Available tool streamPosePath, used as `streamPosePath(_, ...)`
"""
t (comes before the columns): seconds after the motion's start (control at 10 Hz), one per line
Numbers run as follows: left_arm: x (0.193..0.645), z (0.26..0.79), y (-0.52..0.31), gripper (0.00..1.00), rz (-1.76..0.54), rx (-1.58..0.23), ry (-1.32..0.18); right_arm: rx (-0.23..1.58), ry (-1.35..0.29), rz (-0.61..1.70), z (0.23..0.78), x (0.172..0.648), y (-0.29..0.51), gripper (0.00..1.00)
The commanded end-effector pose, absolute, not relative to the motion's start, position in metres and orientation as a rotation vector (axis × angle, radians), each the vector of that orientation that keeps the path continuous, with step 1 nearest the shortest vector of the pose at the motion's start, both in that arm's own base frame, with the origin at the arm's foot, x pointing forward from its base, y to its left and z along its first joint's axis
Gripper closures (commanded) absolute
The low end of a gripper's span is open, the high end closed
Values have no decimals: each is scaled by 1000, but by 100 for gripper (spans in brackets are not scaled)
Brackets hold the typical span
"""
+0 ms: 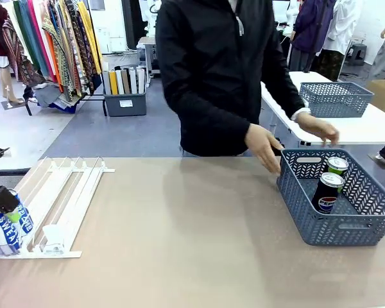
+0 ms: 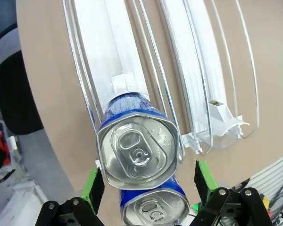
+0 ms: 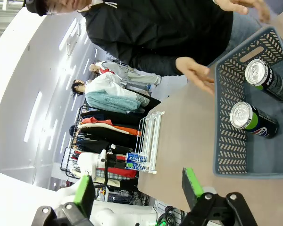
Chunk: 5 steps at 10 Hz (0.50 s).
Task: Retrieve and store the cans from the dispenser.
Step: Pick up one can from the Automatic Can Dispenser and place it in the middle of the table.
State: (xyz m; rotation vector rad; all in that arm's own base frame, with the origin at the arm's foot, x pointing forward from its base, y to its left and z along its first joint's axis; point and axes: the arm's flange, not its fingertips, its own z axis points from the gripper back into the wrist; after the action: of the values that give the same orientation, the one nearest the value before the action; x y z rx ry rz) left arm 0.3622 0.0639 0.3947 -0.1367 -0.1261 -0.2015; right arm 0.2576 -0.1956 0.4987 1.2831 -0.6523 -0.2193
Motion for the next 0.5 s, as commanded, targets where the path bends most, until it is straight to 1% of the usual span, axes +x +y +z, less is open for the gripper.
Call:
streamPosePath(0.0,286,346,39,0,-179,-92,-120,1302,-691,-200,500,261,-195,0)
streamPosePath(0.1,284,347,40,0,-181,-84,-112,1302,-691,-200,500,261,-195,0)
streamPosePath(0.2,285,348,40,55,-175,-83,-113,1302,-691,-200,500,261,-195,0)
streamPosePath(0.3,285,347,40,100,-177,-80,-108,1302,-691,-200,500,261,-195,0)
streamPosePath(0.4,284,346,40,100,-179,-71,-97,1302,-691,-200,500,261,-195,0)
